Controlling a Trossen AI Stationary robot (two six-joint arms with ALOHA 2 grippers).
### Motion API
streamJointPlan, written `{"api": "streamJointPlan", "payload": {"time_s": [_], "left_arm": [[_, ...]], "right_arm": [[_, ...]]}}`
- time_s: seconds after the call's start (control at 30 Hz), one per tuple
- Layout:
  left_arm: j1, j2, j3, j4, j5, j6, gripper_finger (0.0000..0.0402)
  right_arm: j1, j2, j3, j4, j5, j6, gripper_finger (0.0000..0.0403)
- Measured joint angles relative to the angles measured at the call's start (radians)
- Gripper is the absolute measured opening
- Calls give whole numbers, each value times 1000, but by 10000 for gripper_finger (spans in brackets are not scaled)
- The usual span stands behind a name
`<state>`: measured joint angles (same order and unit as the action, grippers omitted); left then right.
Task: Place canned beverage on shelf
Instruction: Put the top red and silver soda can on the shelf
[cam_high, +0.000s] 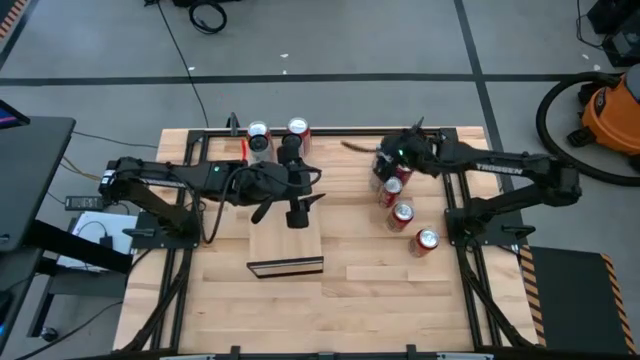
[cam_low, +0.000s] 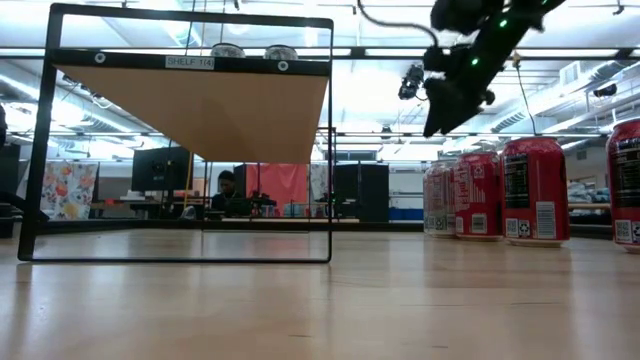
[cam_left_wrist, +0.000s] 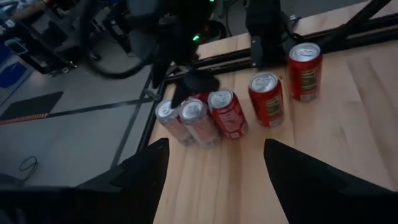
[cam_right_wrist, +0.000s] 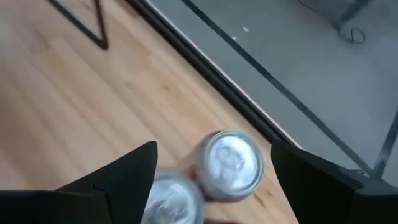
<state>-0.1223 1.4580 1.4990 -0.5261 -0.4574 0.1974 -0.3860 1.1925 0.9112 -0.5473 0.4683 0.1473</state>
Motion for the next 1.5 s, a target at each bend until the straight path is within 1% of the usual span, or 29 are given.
{"api": "streamJointPlan", "payload": {"time_s": [0.2, 0.27, 0.37, 0.53, 0.7, 0.93, 1.13, 1.23, 1.4, 1.5], "left_arm": [[0, -15, 0, -39, -2, -11, 272], [0, -17, 0, -45, -2, -14, 272], [0, -23, 0, -42, -2, -16, 272], [0, -22, 0, -48, -2, -27, 272], [0, -23, 0, -47, -2, -29, 272], [0, -23, 0, -47, -2, -29, 272], [1, -22, 0, -47, -2, -28, 272], [1, -22, 0, -47, -2, -28, 272], [2, -22, 0, -47, -5, -23, 272], [2, -22, 0, -47, -33, 4, 272]], "right_arm": [[-156, 78, 30, 31, -173, -110, 341], [-194, 108, 46, 31, -200, -154, 347], [-238, 154, 61, 25, -210, -200, 353], [-287, 220, 71, 3, -277, -185, 354], [-330, 272, 72, -37, -393, -182, 350], [-349, 291, 69, -43, -411, -194, 344], [-350, 282, 69, -43, -413, -198, 308], [-349, 274, 69, -43, -414, -204, 307], [-318, 215, 68, -4, -442, -219, 308], [-281, 159, 68, 29, -483, -234, 314]]}}
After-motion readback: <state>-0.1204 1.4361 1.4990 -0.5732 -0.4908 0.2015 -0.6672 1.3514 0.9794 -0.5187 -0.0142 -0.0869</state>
